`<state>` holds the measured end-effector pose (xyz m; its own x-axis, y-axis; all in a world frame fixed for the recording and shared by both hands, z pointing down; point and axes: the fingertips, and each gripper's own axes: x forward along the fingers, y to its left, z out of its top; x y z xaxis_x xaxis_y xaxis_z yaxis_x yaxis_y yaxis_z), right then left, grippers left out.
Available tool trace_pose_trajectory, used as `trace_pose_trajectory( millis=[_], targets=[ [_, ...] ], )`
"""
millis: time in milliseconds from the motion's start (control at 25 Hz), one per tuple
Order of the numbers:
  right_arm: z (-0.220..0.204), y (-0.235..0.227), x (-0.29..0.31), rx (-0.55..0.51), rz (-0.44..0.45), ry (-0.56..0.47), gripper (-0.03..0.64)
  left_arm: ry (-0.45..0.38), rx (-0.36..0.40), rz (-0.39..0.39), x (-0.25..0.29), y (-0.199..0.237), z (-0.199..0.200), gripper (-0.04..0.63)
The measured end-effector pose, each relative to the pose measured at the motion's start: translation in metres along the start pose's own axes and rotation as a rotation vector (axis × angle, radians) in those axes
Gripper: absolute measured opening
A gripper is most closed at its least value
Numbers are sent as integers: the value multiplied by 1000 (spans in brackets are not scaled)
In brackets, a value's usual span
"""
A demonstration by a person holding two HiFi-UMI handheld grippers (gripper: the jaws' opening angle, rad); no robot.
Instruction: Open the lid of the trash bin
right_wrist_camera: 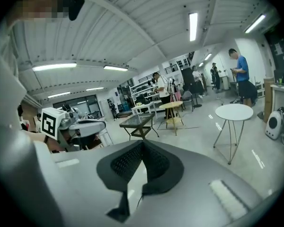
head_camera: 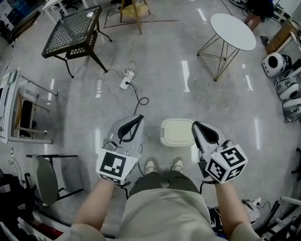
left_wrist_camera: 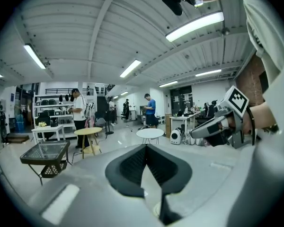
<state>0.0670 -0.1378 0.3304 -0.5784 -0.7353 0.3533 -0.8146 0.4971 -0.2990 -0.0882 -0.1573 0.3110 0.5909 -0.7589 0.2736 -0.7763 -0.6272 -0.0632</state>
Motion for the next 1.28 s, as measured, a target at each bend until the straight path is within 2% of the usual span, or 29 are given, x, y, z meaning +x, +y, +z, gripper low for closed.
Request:
trace_pose_trajectory(
  millis=[160, 440, 880, 1280],
  targets=[
    [46, 21, -28, -149, -33, -116, 3, -70, -3, 21, -19, -6, 45, 2],
    [106, 65, -66, -267, -3, -230, 3, -144, 69, 32, -49, -17, 94, 2],
    [143, 86, -93, -321, 23, -296, 3, -192, 190, 21, -67, -31, 131, 2],
    [144, 90, -93, -335, 26, -287, 3, -201, 193, -2, -65, -34, 137, 2]
  ],
)
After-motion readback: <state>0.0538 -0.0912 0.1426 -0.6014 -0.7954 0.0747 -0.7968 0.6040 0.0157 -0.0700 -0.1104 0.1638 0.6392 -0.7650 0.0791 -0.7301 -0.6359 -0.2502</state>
